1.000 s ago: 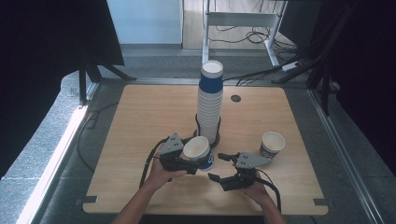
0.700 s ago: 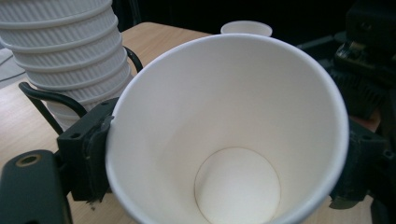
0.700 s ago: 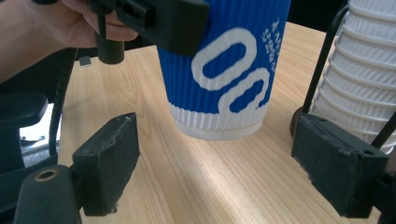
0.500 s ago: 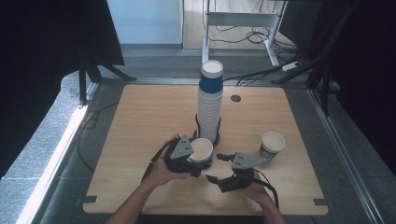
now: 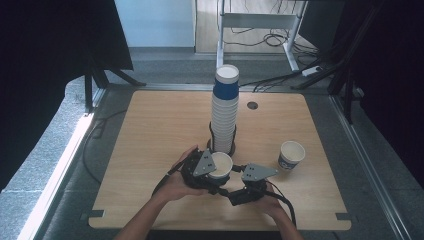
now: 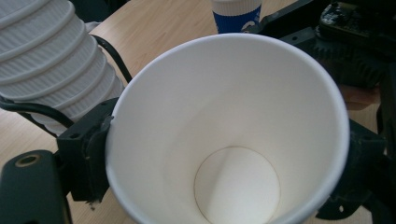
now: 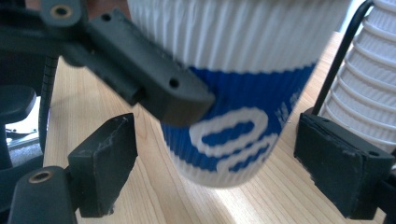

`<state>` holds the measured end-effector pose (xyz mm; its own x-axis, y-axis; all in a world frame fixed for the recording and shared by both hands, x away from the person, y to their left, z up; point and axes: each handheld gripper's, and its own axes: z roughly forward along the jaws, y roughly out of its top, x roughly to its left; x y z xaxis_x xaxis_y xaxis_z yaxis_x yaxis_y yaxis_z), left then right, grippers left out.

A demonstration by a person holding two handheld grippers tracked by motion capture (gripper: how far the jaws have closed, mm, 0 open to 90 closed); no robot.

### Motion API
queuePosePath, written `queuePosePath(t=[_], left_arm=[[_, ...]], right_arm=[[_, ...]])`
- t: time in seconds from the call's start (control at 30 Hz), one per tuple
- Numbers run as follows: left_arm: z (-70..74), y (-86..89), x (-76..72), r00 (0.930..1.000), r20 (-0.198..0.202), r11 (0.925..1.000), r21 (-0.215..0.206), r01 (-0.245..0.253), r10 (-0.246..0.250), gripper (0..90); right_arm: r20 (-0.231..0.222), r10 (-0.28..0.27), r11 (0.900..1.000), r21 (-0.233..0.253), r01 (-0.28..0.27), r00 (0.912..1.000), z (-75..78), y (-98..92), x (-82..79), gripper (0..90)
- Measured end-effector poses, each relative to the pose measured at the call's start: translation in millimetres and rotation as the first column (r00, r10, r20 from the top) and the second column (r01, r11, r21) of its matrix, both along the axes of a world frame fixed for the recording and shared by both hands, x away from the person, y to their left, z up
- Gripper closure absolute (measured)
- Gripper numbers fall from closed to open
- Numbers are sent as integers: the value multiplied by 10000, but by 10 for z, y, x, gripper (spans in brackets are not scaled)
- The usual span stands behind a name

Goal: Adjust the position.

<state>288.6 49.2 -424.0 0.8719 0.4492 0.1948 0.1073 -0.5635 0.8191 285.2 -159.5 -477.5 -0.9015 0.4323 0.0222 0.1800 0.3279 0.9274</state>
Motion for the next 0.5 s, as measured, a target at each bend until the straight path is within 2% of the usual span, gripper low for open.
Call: queuePosePath(t=[0.23, 0.5], left_arm=[[-16, -33, -8, 9996, -55, 9994, 234, 264, -263, 132], [-19, -21, -14, 9993, -99, 9992, 176, 354, -353, 130]], right_arm=[[79, 97, 9997, -211, -95, 9999, -17, 105, 15, 146], [353, 3, 9995, -310, 8, 9994, -53, 153, 13, 248]])
